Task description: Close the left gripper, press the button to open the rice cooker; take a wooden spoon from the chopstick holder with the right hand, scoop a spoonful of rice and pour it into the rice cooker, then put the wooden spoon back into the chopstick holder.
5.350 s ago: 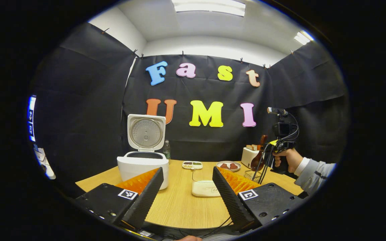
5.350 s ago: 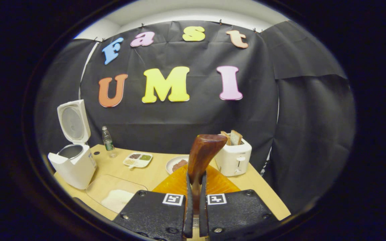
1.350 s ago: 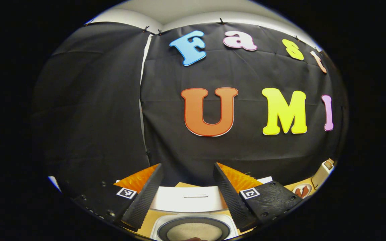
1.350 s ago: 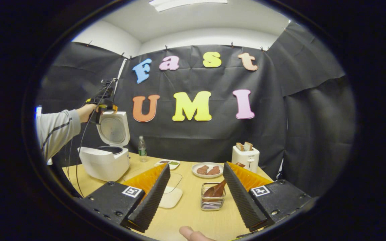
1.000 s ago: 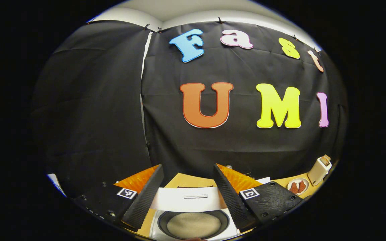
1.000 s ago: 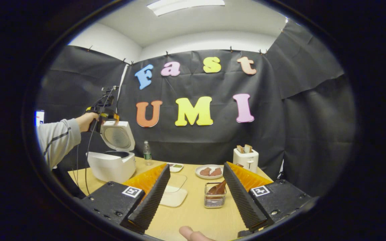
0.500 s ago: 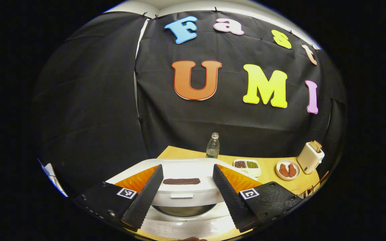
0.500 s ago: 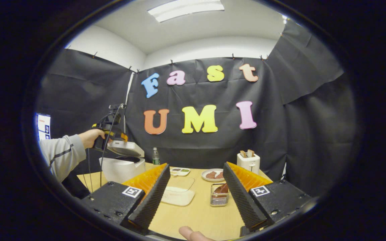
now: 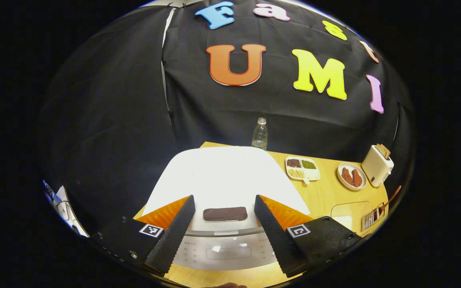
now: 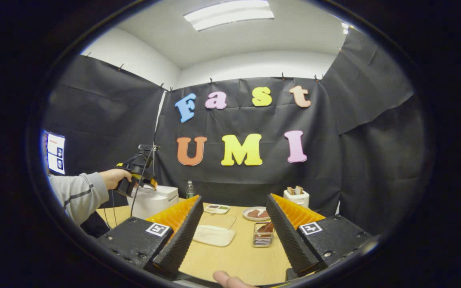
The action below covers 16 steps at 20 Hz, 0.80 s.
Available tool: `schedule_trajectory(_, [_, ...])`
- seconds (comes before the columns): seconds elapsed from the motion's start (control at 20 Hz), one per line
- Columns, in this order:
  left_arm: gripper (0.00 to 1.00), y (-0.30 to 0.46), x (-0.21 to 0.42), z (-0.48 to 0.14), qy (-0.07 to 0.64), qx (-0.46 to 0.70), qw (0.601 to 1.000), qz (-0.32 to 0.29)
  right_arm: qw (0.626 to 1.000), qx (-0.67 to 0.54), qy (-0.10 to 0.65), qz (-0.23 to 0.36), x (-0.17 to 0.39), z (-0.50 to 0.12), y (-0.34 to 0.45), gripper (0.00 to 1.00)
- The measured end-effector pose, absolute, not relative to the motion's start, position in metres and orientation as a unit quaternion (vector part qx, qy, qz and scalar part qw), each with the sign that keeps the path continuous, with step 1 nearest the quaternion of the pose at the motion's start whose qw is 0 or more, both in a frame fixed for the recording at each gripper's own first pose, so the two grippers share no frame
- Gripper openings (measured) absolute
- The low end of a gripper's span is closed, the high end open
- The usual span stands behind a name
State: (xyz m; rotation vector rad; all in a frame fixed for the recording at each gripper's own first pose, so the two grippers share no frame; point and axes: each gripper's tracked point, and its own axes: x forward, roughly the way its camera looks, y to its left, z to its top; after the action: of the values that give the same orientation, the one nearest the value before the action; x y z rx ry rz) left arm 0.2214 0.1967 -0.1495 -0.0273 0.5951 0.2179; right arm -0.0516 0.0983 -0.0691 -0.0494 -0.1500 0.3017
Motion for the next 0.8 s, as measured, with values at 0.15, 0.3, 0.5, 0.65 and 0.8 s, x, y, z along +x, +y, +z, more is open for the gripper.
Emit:
schedule_trajectory(0.15, [1.0,0.197,0.218,-0.151,0.295,-0.013,0.949,0.107,0.985,-0.03,-0.076,0.153,-0.056,-0.068,0.104,1.0])
schedule_trajectory(0.3, [0.99,0.198,0.21,-0.154,0.307,-0.019,0.945,0.112,0.985,-0.034,-0.074,0.155,-0.057,-0.069,0.111,1.0])
schedule_trajectory(0.5, [0.99,0.199,0.206,-0.154,0.307,-0.018,0.945,0.112,0.984,-0.042,-0.067,0.16,-0.057,-0.072,0.123,1.0])
schedule_trajectory(0.65, [0.99,0.2,0.205,-0.155,0.295,-0.013,0.949,0.11,0.983,-0.048,-0.068,0.163,-0.059,-0.071,0.131,1.0])
schedule_trajectory(0.8, [0.99,0.2,0.21,-0.156,0.276,-0.012,0.955,0.11,0.984,-0.052,-0.069,0.159,-0.059,-0.069,0.134,1.0])
